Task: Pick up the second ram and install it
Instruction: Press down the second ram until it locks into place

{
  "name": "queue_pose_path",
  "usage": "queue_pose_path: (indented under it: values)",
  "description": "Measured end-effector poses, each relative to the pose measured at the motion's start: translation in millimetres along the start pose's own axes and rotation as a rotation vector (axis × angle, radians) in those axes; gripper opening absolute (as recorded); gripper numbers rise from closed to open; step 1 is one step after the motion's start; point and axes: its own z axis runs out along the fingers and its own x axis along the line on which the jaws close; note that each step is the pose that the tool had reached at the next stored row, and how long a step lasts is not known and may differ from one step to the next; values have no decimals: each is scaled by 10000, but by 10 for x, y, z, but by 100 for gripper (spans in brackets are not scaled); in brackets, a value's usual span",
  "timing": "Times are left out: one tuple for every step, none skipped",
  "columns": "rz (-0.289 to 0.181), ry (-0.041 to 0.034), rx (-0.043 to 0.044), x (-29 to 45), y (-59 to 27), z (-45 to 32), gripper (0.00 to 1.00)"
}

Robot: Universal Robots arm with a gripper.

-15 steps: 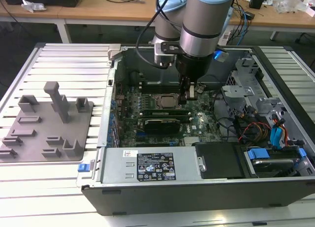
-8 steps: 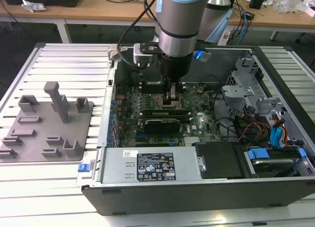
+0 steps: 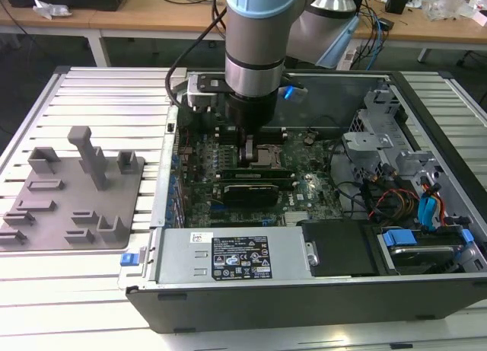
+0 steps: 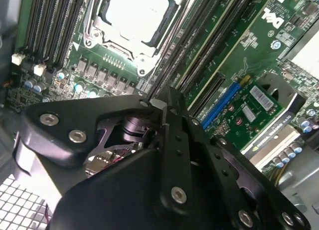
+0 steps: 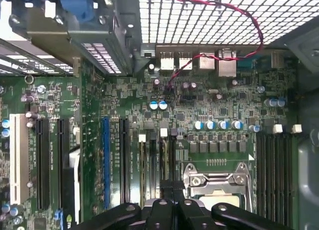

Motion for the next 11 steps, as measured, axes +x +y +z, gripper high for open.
queue_pose_path:
  values:
    - [-1,2,-1,0,0,0,8]
    - [-1,-1,1,0,0,3,8]
    - [0,-4,2,0,-1,15,8]
    - [0,2,-1,0,-6,17,8]
    - [0,3,0,1,-9,18,8]
    - [0,-2,2,0,-25,26,8]
    - [1,-1,1,1,-27,33,8]
    - [1,1,1,3,-27,40,8]
    - [0,1,1,9,-28,48,8]
    - [1,0,1,11,-28,50,8]
    - [1,0,1,12,-28,55,8]
